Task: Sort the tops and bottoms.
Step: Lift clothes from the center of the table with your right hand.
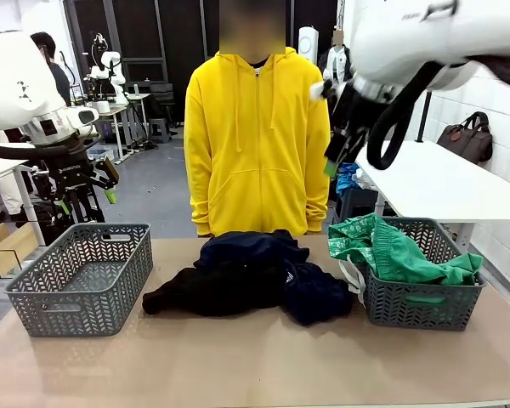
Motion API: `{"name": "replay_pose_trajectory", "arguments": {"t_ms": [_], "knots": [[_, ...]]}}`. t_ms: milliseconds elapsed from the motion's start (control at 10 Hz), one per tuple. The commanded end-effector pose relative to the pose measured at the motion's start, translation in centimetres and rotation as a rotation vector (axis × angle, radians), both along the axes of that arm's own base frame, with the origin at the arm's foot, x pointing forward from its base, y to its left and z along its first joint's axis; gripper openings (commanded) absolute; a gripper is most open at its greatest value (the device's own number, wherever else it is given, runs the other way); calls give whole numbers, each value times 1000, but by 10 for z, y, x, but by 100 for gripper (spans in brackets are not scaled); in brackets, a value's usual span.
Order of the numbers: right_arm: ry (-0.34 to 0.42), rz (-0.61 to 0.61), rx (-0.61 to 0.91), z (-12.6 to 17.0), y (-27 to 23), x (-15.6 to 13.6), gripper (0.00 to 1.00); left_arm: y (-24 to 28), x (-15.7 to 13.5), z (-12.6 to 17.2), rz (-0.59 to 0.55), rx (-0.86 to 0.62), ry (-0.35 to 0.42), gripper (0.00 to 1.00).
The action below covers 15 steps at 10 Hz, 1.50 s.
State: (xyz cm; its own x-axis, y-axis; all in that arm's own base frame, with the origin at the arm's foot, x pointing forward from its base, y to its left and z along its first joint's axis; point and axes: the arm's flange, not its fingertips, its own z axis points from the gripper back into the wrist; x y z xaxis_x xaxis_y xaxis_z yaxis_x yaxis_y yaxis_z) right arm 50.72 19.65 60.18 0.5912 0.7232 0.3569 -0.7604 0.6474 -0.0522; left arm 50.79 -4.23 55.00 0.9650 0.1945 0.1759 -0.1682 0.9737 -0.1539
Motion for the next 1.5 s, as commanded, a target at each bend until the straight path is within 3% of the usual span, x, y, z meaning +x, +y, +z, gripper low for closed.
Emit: {"name": "replay_pose_trajectory", "arguments": {"t_ms": [0, 500, 600, 700, 1000, 1100, 1400], "knots": [[57, 78, -130, -33, -5, -1, 100, 0, -1, 1, 21, 10, -7, 100], [20, -13, -14, -129, 9, -17, 100, 0, -1, 1, 21, 10, -7, 100], [20, -21, -7, -137, 15, -16, 100, 0, -1, 1, 21, 10, -7, 100], [42, -2, -49, -115, 1, -10, 100, 0, -1, 1, 21, 10, -7, 100], [42, -2, -49, -115, 1, -10, 100, 0, -1, 1, 21, 10, -7, 100], [32, -7, -40, -120, 5, -11, 100, 0, -1, 1, 21, 10, -7, 100], [159, 102, -169, -161, 64, 29, 100, 0, -1, 1, 21, 10, -7, 100]]}}
